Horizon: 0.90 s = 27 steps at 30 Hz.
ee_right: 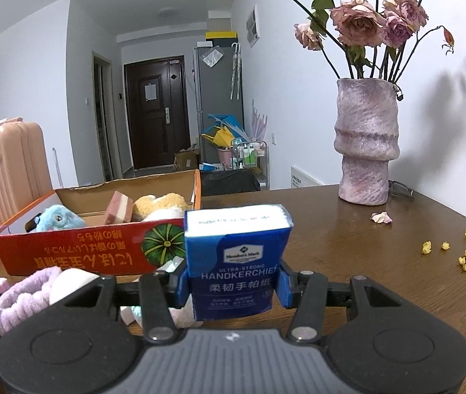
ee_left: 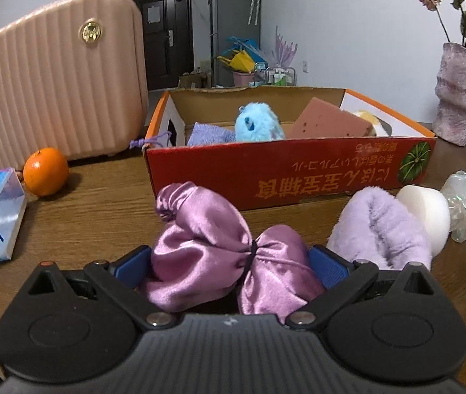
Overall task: Organize soft objects
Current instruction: 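Grasp the blue HANDKERCHIEF box with the right gripper while the left gripper grasps the purple bow, then carry the tissue box and purple bow in both grippers over the cardboard box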
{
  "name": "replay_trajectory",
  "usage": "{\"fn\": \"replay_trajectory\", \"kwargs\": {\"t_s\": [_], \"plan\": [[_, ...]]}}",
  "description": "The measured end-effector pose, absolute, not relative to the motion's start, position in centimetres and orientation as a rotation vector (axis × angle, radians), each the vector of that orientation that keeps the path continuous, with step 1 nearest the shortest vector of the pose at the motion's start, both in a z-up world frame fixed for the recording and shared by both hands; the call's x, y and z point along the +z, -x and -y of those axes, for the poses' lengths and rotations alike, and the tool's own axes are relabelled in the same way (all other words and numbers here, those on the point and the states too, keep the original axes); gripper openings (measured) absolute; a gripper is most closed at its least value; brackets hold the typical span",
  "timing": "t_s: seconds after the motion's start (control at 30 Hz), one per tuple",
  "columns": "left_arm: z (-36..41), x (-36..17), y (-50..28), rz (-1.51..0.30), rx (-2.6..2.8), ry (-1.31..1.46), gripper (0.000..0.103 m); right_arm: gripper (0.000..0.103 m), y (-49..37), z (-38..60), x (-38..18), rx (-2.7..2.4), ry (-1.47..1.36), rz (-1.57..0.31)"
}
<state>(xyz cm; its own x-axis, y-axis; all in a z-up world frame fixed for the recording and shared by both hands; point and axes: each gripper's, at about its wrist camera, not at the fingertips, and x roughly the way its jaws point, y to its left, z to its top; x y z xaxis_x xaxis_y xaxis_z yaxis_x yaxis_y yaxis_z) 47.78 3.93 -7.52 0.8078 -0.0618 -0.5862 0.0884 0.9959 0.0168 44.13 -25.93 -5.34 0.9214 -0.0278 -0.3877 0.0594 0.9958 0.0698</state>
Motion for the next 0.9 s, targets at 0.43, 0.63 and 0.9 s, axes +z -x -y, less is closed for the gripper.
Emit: {"fn": "replay_trajectory", "kwargs": {"t_s": [0.43, 0.63, 0.9], "plan": [[-3.3, -7.8, -47.8, -0.617, -0.082, -0.103, 0.077, 0.049, -44.0, 25.8, -5.2, -0.025, -0.084, -0.390], [-3.3, -7.6, -47.3, -0.605, -0.078, -0.102, 0.057, 0.049, -43.8, 25.9, -5.1, -0.014, -0.085, -0.385], [-3.2, -6.7, -45.4, -0.553, -0.018, -0.091, 0.054, 0.049, -43.5, 25.4, -4.9, 0.014, -0.072, -0.378]]}}
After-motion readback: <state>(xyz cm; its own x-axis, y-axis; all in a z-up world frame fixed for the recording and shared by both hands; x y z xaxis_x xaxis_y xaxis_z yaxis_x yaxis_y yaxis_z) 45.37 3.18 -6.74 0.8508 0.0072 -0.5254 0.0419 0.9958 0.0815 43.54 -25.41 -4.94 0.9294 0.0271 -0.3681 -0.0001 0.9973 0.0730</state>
